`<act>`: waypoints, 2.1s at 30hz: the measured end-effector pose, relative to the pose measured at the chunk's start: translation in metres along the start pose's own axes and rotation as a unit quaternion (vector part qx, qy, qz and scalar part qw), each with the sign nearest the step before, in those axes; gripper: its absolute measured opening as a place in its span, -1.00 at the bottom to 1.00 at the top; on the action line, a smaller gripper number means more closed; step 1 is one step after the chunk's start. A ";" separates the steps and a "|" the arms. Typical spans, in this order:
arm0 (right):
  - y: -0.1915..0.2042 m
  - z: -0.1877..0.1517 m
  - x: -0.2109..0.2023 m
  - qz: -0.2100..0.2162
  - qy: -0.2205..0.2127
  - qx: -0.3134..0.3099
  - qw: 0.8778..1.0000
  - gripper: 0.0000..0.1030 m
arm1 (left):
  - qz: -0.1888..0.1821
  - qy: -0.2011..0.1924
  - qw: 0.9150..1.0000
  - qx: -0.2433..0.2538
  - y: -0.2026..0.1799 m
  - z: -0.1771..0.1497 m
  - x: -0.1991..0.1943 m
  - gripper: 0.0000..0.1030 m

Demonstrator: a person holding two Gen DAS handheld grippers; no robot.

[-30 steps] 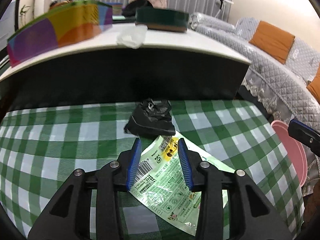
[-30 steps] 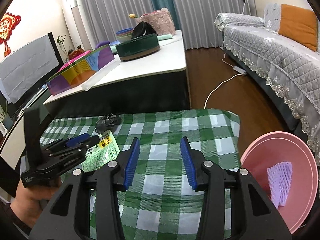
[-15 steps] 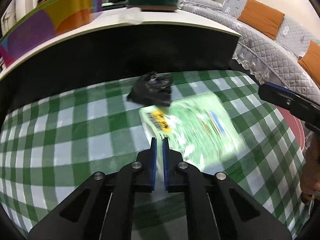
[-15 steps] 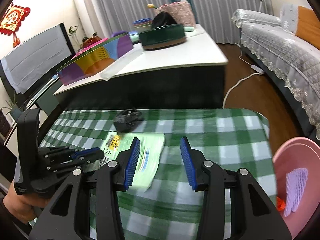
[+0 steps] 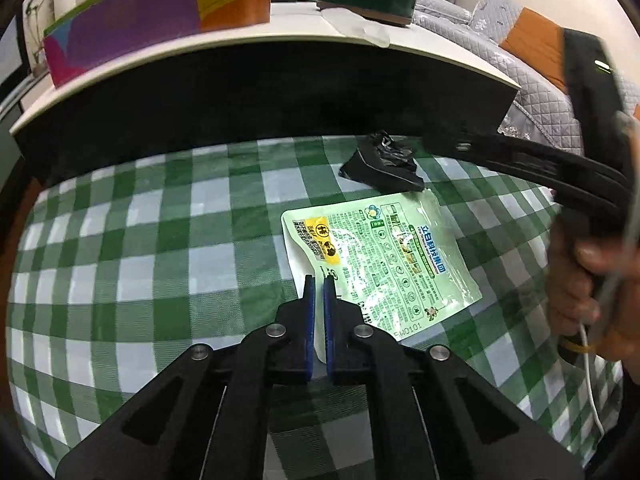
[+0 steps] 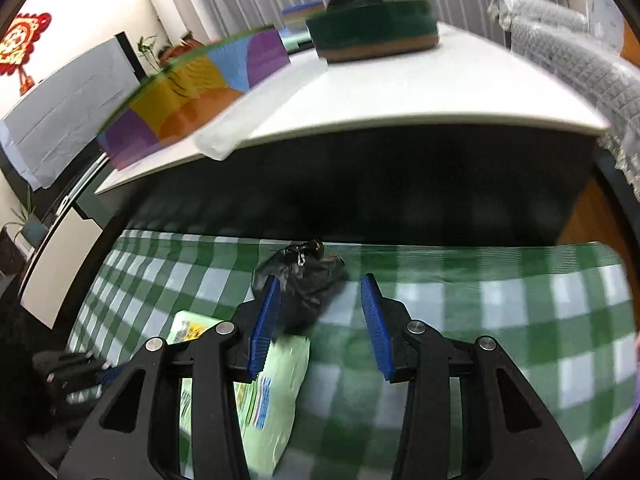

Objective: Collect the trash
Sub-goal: 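Grasp the green printed packet with the left gripper while the right gripper grasps the black plastic bag, then carry the green packet and black bag in both grippers over the pink bucket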

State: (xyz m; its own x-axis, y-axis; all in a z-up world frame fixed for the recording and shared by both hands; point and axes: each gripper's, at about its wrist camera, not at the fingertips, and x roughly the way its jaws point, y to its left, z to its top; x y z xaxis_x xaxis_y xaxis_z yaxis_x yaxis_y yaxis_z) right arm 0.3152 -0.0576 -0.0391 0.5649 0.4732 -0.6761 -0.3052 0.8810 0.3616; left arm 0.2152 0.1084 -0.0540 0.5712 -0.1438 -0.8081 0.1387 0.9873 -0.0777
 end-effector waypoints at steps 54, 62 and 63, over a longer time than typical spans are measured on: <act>-0.080 -0.063 -0.302 -0.117 -0.152 -0.036 0.981 -0.90 | 0.021 -0.152 0.988 0.002 -0.123 -0.024 -0.136 -0.99; -0.097 -0.078 -0.320 -0.127 -0.186 -0.028 0.974 -0.90 | 0.033 -0.164 0.986 0.016 -0.144 -0.036 -0.139 -0.99; -0.097 -0.079 -0.321 -0.129 -0.188 -0.030 0.973 -0.90 | 0.033 -0.164 0.986 0.016 -0.146 -0.037 -0.139 -0.99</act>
State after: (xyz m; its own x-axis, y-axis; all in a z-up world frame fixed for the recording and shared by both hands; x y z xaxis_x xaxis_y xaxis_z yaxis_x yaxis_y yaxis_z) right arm 0.1028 -0.2953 0.0918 0.8653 0.2132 -0.4536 -0.1533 0.9742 0.1655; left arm 0.0858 -0.0133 0.0481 0.8100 -0.0980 -0.5782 0.1150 0.9933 -0.0072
